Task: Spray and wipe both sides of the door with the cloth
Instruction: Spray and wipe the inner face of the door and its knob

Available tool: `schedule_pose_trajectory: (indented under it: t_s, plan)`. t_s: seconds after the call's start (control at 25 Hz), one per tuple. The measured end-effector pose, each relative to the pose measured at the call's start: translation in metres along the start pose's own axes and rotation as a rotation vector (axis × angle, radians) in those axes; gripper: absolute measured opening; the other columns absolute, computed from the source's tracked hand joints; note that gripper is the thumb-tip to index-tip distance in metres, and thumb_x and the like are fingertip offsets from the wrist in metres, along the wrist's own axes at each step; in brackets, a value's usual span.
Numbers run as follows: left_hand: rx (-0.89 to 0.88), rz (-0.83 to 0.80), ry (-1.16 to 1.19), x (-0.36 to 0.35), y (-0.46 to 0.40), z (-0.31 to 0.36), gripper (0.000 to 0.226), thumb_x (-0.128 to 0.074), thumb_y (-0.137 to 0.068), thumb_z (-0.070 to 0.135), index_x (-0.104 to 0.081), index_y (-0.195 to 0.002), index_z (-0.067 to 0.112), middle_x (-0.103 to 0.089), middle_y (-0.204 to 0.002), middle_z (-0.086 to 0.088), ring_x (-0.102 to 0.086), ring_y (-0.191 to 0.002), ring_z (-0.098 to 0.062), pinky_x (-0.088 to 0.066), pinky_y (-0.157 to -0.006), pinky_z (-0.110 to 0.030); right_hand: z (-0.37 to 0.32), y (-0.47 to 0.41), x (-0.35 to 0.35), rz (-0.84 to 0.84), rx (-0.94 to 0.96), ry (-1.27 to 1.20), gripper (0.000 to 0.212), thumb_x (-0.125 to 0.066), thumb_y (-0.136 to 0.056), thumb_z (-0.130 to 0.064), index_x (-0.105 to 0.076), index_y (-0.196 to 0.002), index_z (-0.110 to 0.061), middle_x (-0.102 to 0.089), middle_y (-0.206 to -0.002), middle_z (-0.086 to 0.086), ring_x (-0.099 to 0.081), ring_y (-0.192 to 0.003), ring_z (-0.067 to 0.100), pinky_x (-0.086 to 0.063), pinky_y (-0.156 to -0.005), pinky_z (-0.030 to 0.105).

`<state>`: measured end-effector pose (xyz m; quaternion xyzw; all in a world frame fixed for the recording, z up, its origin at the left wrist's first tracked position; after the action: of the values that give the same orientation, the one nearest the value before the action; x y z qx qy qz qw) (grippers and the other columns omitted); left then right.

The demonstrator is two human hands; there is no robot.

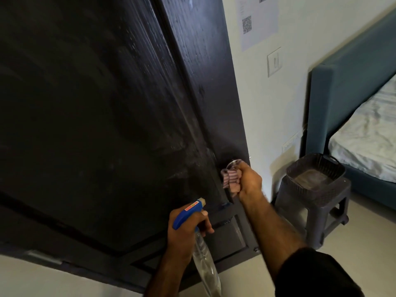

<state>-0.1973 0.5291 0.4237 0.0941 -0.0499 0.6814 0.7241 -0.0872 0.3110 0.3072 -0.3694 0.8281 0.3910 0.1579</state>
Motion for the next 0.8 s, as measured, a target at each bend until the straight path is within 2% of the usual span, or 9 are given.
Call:
schedule_pose_trajectory:
  t_s: [0.04,0.12,0.2,0.24,0.32,0.44,0.52,0.64,0.8]
  plan:
    - [0.005,0.013,-0.015,0.005,-0.001,-0.001,0.026,-0.066,-0.096,0.008,-0.067,-0.08,-0.012,-0.069,-0.068,-0.016,-0.069,-0.063,-0.029,-0.056,-0.06,-0.027,0.003,0.001,-0.003,-0.002,-0.06,-0.034,0.023,-0.078,-0.094,-0.021,-0.076,-0.114,-0.01,-0.081,-0.103,0.011,-0.08,-0.084,0.026,-0.063,-0.072,0.035]
    - [0.011,0.028,-0.036,0.012,-0.004,-0.003,0.021,-0.064,-0.096,0.004,-0.067,-0.08,-0.01,-0.069,-0.067,-0.016,-0.069,-0.063,-0.028,-0.057,-0.06,-0.027,-0.005,0.006,0.003,0.052,0.111,0.269,0.022,-0.076,-0.096,-0.025,-0.074,-0.113,-0.012,-0.078,-0.109,0.009,-0.076,-0.085,0.022,-0.057,-0.07,0.028]
    - [0.012,0.027,-0.042,0.015,-0.007,-0.005,0.021,-0.064,-0.096,0.004,-0.067,-0.081,-0.01,-0.068,-0.069,-0.021,-0.069,-0.064,-0.028,-0.058,-0.062,-0.029,-0.02,0.016,0.003,0.092,0.529,0.712,0.034,-0.079,-0.092,-0.027,-0.07,-0.122,-0.012,-0.065,-0.132,0.008,-0.068,-0.098,0.024,-0.052,-0.082,0.027]
    - [0.015,0.024,-0.037,0.015,-0.007,-0.006,0.021,-0.064,-0.095,0.005,-0.067,-0.081,-0.01,-0.068,-0.069,-0.021,-0.069,-0.064,-0.028,-0.058,-0.063,-0.03,-0.022,0.021,-0.002,0.048,0.736,0.945,0.042,-0.08,-0.09,-0.029,-0.069,-0.127,-0.013,-0.058,-0.141,0.007,-0.065,-0.105,0.029,-0.053,-0.087,0.032]
    - [0.028,0.016,-0.012,0.011,-0.008,-0.009,0.018,-0.066,-0.095,0.006,-0.07,-0.083,-0.007,-0.068,-0.069,-0.02,-0.068,-0.063,-0.029,-0.057,-0.062,-0.03,-0.016,0.021,-0.009,-0.061,1.151,1.344,0.046,-0.076,-0.093,-0.032,-0.068,-0.135,-0.014,-0.053,-0.153,0.012,-0.065,-0.111,0.04,-0.06,-0.084,0.045]
    - [0.038,-0.004,0.0,0.001,-0.01,-0.012,0.025,-0.072,-0.09,0.018,-0.071,-0.075,-0.002,-0.068,-0.067,-0.018,-0.068,-0.06,-0.028,-0.055,-0.058,-0.03,-0.016,0.034,-0.013,-0.328,1.801,1.633,0.043,-0.052,-0.1,-0.022,-0.07,-0.136,-0.006,-0.057,-0.151,0.025,-0.068,-0.111,0.051,-0.062,-0.082,0.053]
    - [0.046,-0.02,0.001,-0.007,-0.011,-0.013,0.028,-0.072,-0.086,0.021,-0.069,-0.069,-0.002,-0.068,-0.064,-0.018,-0.067,-0.058,-0.027,-0.053,-0.057,-0.03,-0.014,0.037,-0.01,-0.488,2.055,1.836,0.043,-0.056,-0.098,-0.017,-0.068,-0.138,-0.007,-0.055,-0.154,0.023,-0.067,-0.114,0.049,-0.061,-0.085,0.054]
    - [0.024,-0.038,0.006,-0.015,-0.011,-0.008,0.032,-0.07,-0.077,0.025,-0.067,-0.07,-0.006,-0.067,-0.064,-0.018,-0.067,-0.058,-0.029,-0.053,-0.055,-0.029,-0.012,0.03,-0.01,-0.661,2.183,2.126,0.046,-0.077,-0.086,-0.015,-0.074,-0.132,-0.012,-0.058,-0.152,0.018,-0.064,-0.122,0.044,-0.061,-0.086,0.053]
    - [-0.027,-0.045,0.018,-0.022,-0.011,0.001,0.033,-0.07,-0.078,0.024,-0.066,-0.072,-0.009,-0.064,-0.065,-0.027,-0.066,-0.059,-0.032,-0.052,-0.055,-0.029,0.002,0.025,-0.017,-0.736,2.009,2.489,0.045,-0.093,-0.078,-0.023,-0.08,-0.12,-0.018,-0.069,-0.139,0.012,-0.058,-0.133,0.042,-0.053,-0.098,0.056]
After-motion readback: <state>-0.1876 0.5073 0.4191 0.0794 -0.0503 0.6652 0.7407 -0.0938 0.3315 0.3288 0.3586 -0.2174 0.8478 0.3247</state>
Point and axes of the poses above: each hand's wrist, its own y-axis away from the middle knuckle, its own x-axis out of the back of the hand, z = x × y, the point moved 7 cm from there along -y, towards the middle knuckle
